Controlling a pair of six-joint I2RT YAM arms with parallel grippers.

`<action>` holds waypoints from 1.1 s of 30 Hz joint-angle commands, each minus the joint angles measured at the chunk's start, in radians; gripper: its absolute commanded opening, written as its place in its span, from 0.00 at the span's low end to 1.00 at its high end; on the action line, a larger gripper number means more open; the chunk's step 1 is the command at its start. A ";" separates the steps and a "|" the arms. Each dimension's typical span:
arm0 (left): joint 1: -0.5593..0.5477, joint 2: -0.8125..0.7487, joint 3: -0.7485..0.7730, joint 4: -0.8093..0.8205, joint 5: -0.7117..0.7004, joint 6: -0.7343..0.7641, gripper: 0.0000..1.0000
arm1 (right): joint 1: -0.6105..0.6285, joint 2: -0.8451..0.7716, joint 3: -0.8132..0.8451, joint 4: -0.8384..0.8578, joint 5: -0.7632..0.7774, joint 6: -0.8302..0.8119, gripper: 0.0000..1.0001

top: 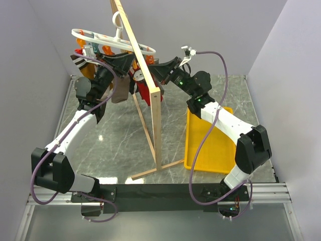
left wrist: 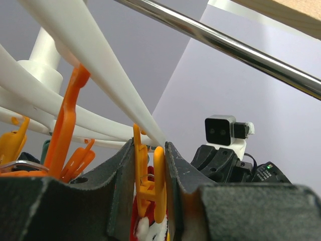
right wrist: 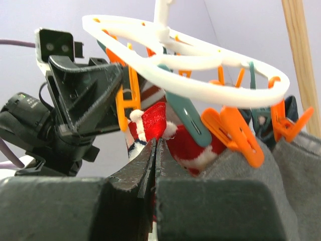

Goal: Clip the socks to the hanger
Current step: Clamp the sock onto the hanger.

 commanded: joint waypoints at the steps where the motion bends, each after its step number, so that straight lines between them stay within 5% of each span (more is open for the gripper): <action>1: 0.000 -0.037 0.016 0.105 0.010 0.012 0.14 | 0.007 0.011 0.067 0.049 0.010 0.010 0.00; 33: 0.000 -0.050 -0.027 0.111 -0.011 0.060 0.15 | 0.013 0.037 0.119 0.072 0.025 0.083 0.00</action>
